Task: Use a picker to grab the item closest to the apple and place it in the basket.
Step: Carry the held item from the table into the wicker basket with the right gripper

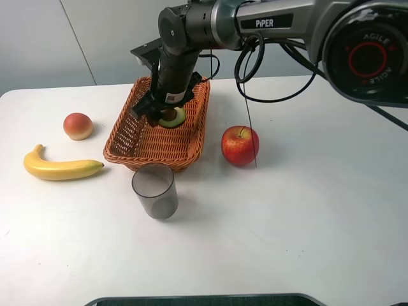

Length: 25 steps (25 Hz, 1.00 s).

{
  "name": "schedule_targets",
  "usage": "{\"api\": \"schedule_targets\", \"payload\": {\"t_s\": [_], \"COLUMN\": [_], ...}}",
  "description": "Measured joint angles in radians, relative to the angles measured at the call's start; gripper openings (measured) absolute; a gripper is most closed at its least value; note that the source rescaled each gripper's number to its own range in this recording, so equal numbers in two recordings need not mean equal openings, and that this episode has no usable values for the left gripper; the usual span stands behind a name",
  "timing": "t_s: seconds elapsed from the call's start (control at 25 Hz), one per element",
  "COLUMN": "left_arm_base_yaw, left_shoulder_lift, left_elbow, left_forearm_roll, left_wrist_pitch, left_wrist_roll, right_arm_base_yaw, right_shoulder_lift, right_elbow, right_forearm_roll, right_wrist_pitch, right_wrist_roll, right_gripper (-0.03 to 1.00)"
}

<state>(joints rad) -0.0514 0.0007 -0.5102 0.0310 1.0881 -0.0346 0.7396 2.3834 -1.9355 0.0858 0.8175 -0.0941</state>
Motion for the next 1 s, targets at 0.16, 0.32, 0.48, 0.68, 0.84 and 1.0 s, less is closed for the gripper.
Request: {"api": "schedule_targets", "payload": {"t_s": [0.16,0.32,0.48,0.68,0.84,1.0], "left_arm_base_yaw": [0.000,0.000,0.000,0.000,0.000,0.000], "left_shoulder_lift": [0.000,0.000,0.000,0.000,0.000,0.000], "left_elbow": [0.000,0.000,0.000,0.000,0.000,0.000], "left_forearm_roll": [0.000,0.000,0.000,0.000,0.000,0.000], "left_wrist_pitch": [0.000,0.000,0.000,0.000,0.000,0.000], "left_wrist_roll": [0.007,0.009,0.009,0.010,0.010,0.010], "right_arm_base_yaw": [0.005,0.005,0.005,0.005,0.005,-0.005], "right_shoulder_lift": [0.001,0.001,0.001,-0.004,-0.052,-0.140], "right_elbow": [0.000,0.000,0.000,0.000,0.000,0.000], "right_forearm_roll": [0.000,0.000,0.000,0.000,-0.002,-0.006], "right_wrist_pitch": [0.000,-0.002,-0.002,0.005,0.032,0.088], "right_wrist_roll": [0.000,0.000,0.000,0.000,0.000,0.015], "right_gripper": [0.04,0.07,0.84,0.99,0.99,1.00]}}
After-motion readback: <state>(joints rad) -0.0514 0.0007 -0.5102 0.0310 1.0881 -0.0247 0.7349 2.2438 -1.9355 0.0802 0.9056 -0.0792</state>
